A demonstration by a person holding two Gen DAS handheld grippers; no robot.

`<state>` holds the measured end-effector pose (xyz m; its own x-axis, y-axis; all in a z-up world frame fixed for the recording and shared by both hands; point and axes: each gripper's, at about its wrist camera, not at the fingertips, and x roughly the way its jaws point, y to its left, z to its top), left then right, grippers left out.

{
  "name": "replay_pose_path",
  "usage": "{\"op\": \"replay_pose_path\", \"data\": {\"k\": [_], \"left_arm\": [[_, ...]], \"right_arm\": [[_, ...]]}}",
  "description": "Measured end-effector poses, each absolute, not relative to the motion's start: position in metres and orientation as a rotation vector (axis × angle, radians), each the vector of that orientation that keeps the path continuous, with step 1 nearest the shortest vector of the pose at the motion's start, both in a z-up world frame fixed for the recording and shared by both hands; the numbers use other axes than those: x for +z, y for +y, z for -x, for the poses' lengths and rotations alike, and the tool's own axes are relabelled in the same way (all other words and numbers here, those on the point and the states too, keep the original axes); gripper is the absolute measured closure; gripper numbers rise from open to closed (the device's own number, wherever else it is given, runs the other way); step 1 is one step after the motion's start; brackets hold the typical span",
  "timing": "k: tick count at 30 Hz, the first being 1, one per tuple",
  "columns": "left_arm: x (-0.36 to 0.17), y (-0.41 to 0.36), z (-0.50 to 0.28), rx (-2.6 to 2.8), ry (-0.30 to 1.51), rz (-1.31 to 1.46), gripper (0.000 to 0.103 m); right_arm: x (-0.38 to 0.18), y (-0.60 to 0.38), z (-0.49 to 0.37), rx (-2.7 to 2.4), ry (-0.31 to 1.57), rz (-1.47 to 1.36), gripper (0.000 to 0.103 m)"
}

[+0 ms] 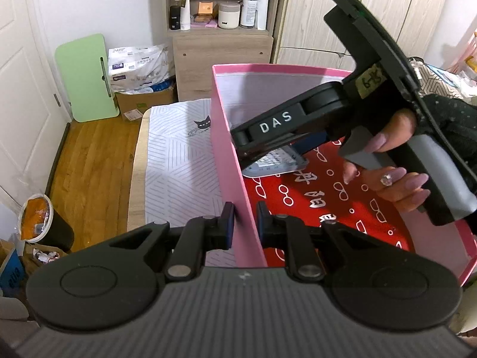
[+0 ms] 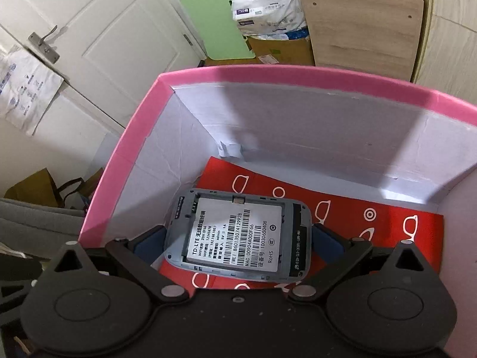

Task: Organize rigid objects
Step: 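Carry the grey router into the pink box and release it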

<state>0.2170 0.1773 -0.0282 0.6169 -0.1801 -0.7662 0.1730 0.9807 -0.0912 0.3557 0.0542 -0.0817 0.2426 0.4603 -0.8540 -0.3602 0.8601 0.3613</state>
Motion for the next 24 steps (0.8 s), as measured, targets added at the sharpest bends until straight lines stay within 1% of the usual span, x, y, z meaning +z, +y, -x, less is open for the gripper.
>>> {"op": "replay_pose_path", "data": {"k": [4,8,18,21,24], "left_arm": [[-0.029,0.18,-0.214,-0.2,0.88,0.023,0.089],[-0.029,0.177,-0.213,-0.194,0.877,0.016,0.089],[-0.028,0.18,-0.213,-0.181,0.875,0.035,0.09],[-0.029,0.181,-0.212,-0.174,0.872,0.046,0.09],[-0.029,0.182,-0.212,-0.169,0.869,0.059,0.09]], "right_arm": [[-0.065,0.052,-0.35,0.552,1.164,-0.05,0.0],[-0.041,0.033,-0.336,0.584,1.129,-0.087,0.0],[0.033,-0.038,-0.266,0.655,0.902,-0.03,0.0],[0.045,-0.066,-0.243,0.626,0.818,-0.004,0.0],[0.045,-0.097,-0.226,0.596,0.783,-0.029,0.001]]}}
